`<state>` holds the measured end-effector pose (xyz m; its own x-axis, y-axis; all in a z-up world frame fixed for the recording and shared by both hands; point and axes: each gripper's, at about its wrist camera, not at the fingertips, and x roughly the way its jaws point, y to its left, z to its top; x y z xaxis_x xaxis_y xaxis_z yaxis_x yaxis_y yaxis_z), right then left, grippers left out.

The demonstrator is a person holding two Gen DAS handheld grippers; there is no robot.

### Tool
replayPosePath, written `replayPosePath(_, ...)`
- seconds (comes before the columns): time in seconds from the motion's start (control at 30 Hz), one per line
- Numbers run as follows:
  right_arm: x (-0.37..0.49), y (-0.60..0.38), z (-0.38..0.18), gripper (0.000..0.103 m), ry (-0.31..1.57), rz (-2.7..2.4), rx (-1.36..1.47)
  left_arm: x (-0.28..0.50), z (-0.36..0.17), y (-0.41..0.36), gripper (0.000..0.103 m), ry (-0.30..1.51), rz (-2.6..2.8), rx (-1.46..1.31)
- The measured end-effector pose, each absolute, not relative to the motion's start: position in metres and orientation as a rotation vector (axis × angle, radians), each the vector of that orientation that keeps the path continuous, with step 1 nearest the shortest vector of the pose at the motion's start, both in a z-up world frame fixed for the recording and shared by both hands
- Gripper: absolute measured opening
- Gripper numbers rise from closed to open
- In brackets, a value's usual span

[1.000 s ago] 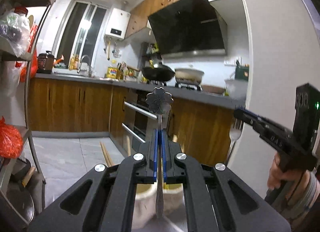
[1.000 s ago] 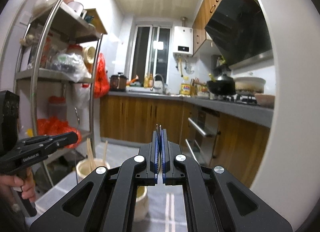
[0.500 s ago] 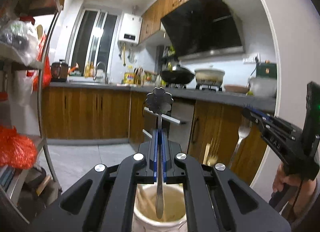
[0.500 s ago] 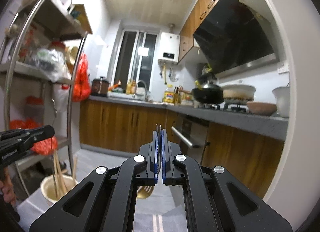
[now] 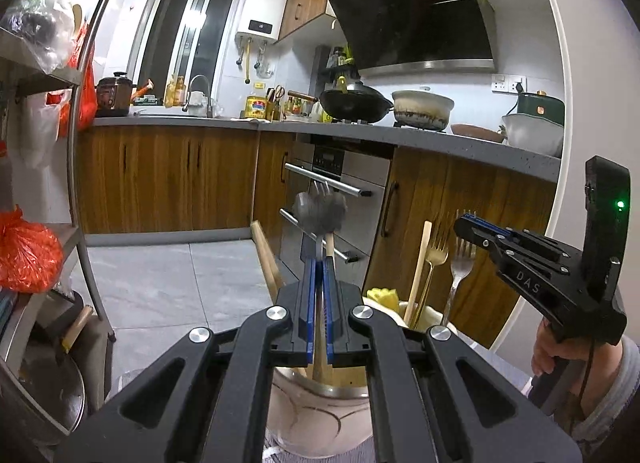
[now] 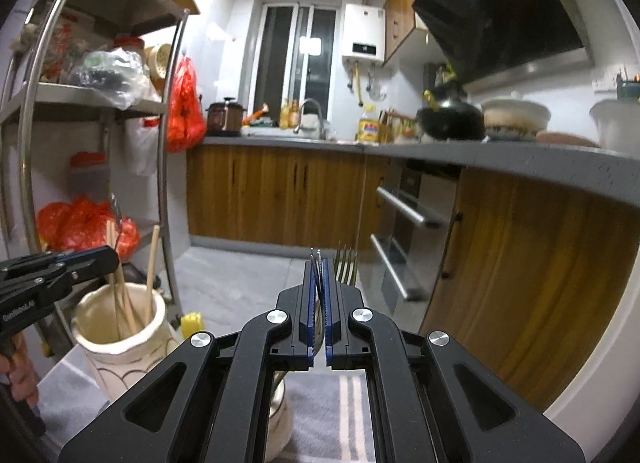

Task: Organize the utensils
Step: 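Drop the fork into the small cup while the left tool drops the spoon into the large cup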

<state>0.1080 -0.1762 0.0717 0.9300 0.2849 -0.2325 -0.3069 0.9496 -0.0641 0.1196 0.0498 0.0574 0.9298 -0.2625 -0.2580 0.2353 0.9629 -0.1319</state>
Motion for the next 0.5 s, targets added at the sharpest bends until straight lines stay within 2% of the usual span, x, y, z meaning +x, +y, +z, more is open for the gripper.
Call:
replayPosePath(0.13, 0.108, -0.174, 0.067, 0.005, 0.245, 0.313, -0.104, 0.114, 0.054, 0.051, 0.003, 0.272, -0.251, -0.104)
replayPosePath(0.2, 0.106, -0.173, 0.067, 0.009, 0.245, 0.315, -0.107, 0.111, 0.055, 0.051, 0.003, 0.267, -0.247, -0.103)
replayPosePath(0.23, 0.105, -0.173, 0.067, 0.014, 0.244, 0.318, -0.108, 0.109, 0.055, 0.052, 0.003, 0.262, -0.243, -0.104)
replayPosePath(0.33, 0.100, -0.174, 0.069, 0.039, 0.230, 0.328, -0.096, 0.102, 0.054, 0.054, 0.004, 0.256, -0.242, -0.113)
replayPosePath(0.5, 0.088, -0.183, 0.073, 0.052, 0.210, 0.331, -0.081, 0.086, 0.053, 0.054, 0.004, 0.252, -0.233, -0.106)
